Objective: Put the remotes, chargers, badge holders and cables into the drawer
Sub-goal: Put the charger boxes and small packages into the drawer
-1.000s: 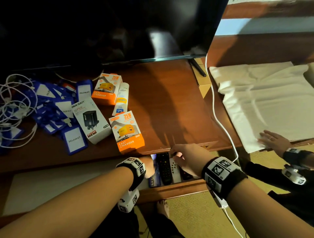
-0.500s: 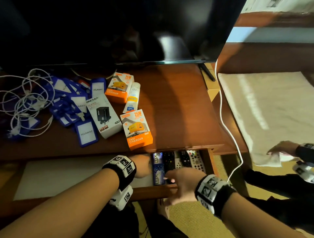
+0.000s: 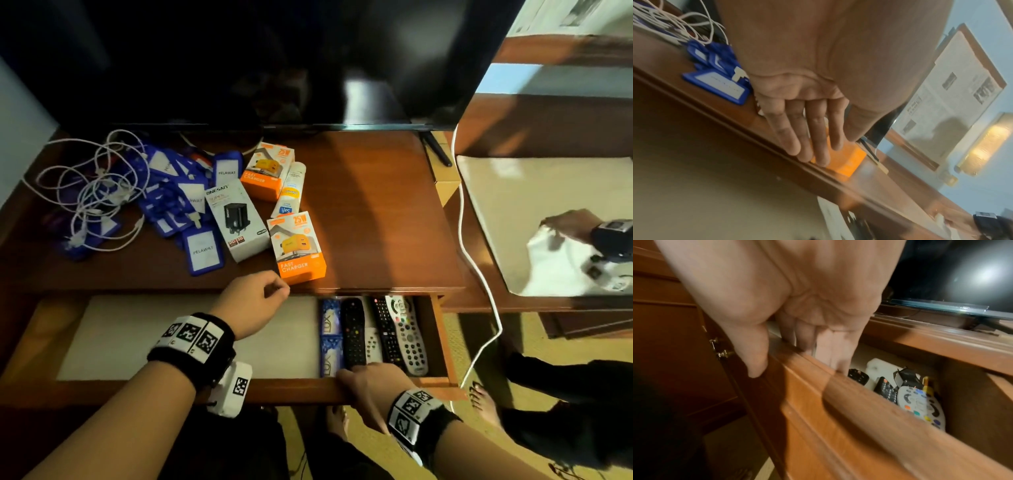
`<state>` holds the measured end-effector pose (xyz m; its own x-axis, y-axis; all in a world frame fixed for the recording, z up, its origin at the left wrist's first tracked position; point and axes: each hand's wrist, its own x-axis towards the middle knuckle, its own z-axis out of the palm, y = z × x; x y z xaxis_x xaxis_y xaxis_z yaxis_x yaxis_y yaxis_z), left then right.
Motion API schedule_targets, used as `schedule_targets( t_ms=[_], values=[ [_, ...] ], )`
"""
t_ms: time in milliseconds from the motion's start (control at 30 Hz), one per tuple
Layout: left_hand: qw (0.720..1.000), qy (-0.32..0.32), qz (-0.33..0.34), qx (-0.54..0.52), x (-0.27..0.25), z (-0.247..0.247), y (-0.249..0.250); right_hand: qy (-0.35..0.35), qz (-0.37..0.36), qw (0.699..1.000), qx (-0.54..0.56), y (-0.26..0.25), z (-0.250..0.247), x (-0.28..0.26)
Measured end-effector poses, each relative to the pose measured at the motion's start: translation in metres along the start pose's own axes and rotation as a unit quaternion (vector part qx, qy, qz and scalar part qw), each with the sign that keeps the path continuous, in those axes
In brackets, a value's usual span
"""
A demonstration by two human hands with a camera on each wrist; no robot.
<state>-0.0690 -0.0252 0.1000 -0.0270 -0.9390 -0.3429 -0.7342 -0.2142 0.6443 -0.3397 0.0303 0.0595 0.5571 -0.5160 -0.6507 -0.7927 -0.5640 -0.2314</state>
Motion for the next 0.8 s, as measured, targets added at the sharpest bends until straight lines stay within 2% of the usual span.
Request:
schedule_targets(
  t_ms=[133,267,433,500,567,667,800],
  values=[
    [0.999,0.037,0.0,-0.013,0.005,-0.016,-0.008,-0.005,-0.023,1.0,0.006,-0.004,0.018,-0.014],
    [0.998,0.059,-0.007,-0.016,0.01,-0.025,-0.015,-0.033,-0.012,0.999,0.011,-0.007,0.026,-0.022],
    [0.998,0.057,-0.014,-0.007,0.015,-0.037,-0.025,-0.086,-0.004,0.996,0.027,-0.005,0.015,-0.021],
    [0.998,0.062,-0.012,-0.006,0.019,-0.043,-0.026,-0.085,-0.013,0.996,0.032,-0.008,0.004,-0.018],
    [0.997,0.074,-0.009,-0.005,0.021,-0.051,-0.027,-0.026,-0.005,0.997,0.07,-0.012,-0.018,-0.016],
    [0.997,0.08,-0.003,-0.013,0.025,-0.065,-0.033,0.145,0.023,0.983,0.112,-0.014,-0.065,0.0],
    [0.995,0.091,-0.007,-0.044,0.028,-0.086,-0.041,0.35,0.069,0.924,0.14,-0.014,-0.139,0.046]
  ],
)
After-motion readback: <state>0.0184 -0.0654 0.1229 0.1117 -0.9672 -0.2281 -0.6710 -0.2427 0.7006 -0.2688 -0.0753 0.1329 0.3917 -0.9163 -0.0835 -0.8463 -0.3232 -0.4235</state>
